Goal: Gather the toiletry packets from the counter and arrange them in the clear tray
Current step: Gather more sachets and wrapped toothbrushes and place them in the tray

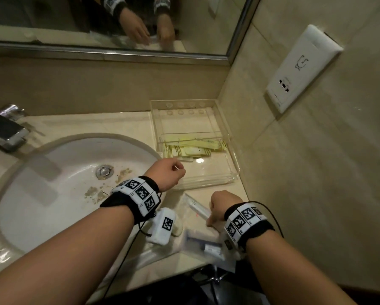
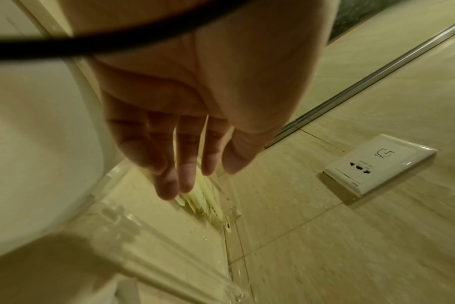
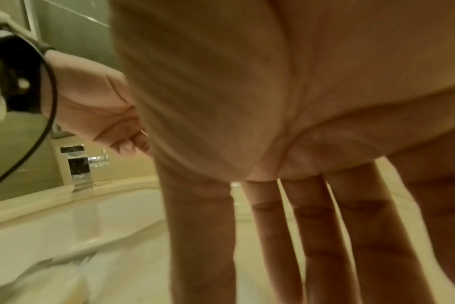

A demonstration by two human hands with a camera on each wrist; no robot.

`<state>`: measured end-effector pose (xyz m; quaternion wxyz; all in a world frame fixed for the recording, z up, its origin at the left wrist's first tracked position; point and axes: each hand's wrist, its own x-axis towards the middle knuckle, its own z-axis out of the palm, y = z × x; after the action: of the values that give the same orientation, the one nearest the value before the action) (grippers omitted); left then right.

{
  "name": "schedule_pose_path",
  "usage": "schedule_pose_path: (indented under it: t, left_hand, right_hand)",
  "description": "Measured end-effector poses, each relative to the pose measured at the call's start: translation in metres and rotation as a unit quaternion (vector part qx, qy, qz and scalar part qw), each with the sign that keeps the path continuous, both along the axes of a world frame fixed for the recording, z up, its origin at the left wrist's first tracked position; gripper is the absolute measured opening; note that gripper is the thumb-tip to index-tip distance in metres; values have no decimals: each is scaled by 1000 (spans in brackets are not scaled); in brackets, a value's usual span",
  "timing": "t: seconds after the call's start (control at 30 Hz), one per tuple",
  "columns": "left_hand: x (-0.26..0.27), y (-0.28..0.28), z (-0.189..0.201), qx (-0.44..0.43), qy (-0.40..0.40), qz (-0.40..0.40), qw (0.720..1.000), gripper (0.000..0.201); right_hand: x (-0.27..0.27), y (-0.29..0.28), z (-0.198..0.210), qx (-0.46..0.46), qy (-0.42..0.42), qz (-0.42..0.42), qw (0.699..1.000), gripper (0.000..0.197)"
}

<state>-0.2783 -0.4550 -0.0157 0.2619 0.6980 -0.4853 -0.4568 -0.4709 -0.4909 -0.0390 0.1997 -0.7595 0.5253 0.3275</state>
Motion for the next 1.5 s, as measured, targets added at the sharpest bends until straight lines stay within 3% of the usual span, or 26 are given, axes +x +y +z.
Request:
schedule_pose_path:
  t: [0.17, 0.43, 0.57, 0.67, 0.7, 0.8, 0.9, 1.0, 1.1, 1.27, 1.5]
  left_hand:
    - [6, 16, -2, 2, 2, -7, 1000, 20]
    - [15, 30, -5, 17, 7, -20, 1000, 30]
    - [18, 34, 1, 0, 26, 1, 1000, 55]
    - [21, 39, 7, 23, 105, 52, 993, 74]
    - [21, 41, 8, 40, 150, 67, 986, 71]
    - [24, 48, 5, 31, 246, 98, 964, 36]
    - [40, 58, 3, -17, 247, 151, 957, 24]
    - [67, 74, 1, -39, 206, 224, 952, 21]
    - [95, 93, -5, -55, 188, 317, 928, 24]
    - [127, 123, -9, -79, 154, 399, 901, 34]
    - [144, 142, -5, -95, 162, 439, 879, 35]
  right_hand:
    - [-5, 25, -8, -59, 20, -19, 998, 31]
    - [1, 36, 2, -132, -29, -72, 988, 15]
    - [6, 35, 22, -136, -158, -100, 973, 11]
    - [20, 35, 39, -127, -307, -104, 938, 16]
    - [27, 35, 44, -126, -345, -94, 925, 17]
    - [54, 39, 51, -117, -407, -40, 905, 19]
    - [78, 46, 50, -105, -435, -5, 895, 23]
    - [92, 53, 47, -121, -416, 27, 901, 20]
    - [96, 71, 42, -152, -345, 119, 919, 20]
    - [93, 116, 15, -58, -200, 316, 926, 23]
    - [100, 140, -16, -15, -103, 380, 919, 43]
